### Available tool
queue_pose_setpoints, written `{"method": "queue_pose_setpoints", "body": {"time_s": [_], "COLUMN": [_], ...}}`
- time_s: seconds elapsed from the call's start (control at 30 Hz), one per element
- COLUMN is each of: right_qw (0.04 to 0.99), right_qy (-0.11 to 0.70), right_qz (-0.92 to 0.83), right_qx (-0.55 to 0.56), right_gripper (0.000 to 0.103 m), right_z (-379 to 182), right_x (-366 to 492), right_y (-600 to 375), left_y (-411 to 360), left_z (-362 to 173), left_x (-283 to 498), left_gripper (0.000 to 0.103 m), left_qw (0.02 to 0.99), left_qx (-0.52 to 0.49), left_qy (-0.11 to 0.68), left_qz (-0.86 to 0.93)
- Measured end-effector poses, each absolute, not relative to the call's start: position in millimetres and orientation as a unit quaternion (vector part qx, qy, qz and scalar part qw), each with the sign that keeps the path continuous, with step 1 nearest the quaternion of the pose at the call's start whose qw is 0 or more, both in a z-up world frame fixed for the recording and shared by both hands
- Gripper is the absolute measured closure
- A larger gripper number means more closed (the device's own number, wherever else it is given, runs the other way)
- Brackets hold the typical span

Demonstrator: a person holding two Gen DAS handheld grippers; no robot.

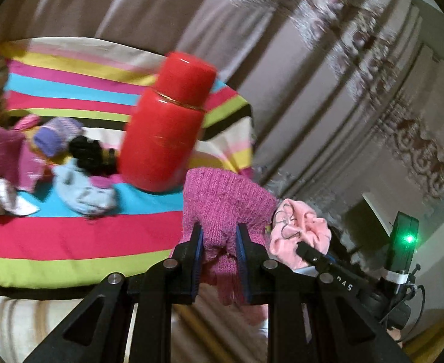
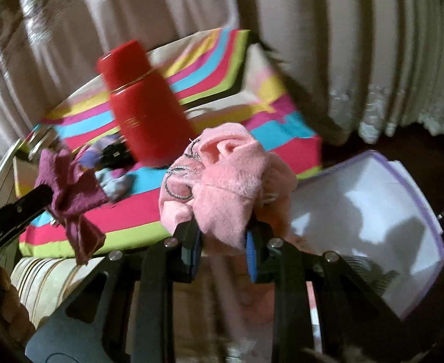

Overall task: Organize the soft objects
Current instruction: 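Carry both items toward the white box and open the left tool over it, then move both open tools back over the pile of soft items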

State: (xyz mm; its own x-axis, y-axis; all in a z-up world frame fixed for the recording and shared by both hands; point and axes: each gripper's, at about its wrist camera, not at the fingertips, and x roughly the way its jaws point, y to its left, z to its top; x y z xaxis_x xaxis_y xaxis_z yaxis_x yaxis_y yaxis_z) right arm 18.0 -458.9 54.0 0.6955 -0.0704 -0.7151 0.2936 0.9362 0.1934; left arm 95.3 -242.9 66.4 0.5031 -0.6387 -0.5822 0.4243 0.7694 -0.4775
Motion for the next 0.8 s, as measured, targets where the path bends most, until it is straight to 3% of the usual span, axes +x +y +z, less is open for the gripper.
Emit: {"method": "queue_pose_setpoints", "body": {"time_s": [0.4, 0.47, 0.53, 0.6, 0.67, 0.8], "right_qw": [0.898, 0.897, 0.895, 0.894, 0.895, 0.896], "right_qy": [0.346, 0.341, 0.338, 0.333, 0.329, 0.328], "right_qz": [-0.221, -0.232, -0.243, -0.249, -0.246, -0.243], "right_qx": [0.158, 0.16, 0.163, 0.169, 0.172, 0.174], "right_gripper": [0.072, 0.071, 0.063, 0.048, 0.042, 0.041], "right_z": [73, 76, 79, 80, 82, 81], "right_x": [-26, -30, -34, -38, -39, -41], "right_y": [-542, -549, -557, -563, -565, -564], "left_y": [-352, -370, -384, -394, -396, -392], "left_z": [76, 80, 83, 84, 83, 79], "left_x": [91, 90, 89, 88, 87, 90], "left_gripper": [0.081, 0.077, 0.067, 0.054, 0.052, 0.052], "left_qw": [0.828, 0.824, 0.818, 0.821, 0.821, 0.821], "left_qx": [-0.09, -0.084, -0.074, -0.067, -0.066, -0.065], "left_qy": [0.395, 0.389, 0.386, 0.384, 0.384, 0.392], "left_qz": [-0.387, -0.403, -0.419, -0.418, -0.419, -0.411]}}
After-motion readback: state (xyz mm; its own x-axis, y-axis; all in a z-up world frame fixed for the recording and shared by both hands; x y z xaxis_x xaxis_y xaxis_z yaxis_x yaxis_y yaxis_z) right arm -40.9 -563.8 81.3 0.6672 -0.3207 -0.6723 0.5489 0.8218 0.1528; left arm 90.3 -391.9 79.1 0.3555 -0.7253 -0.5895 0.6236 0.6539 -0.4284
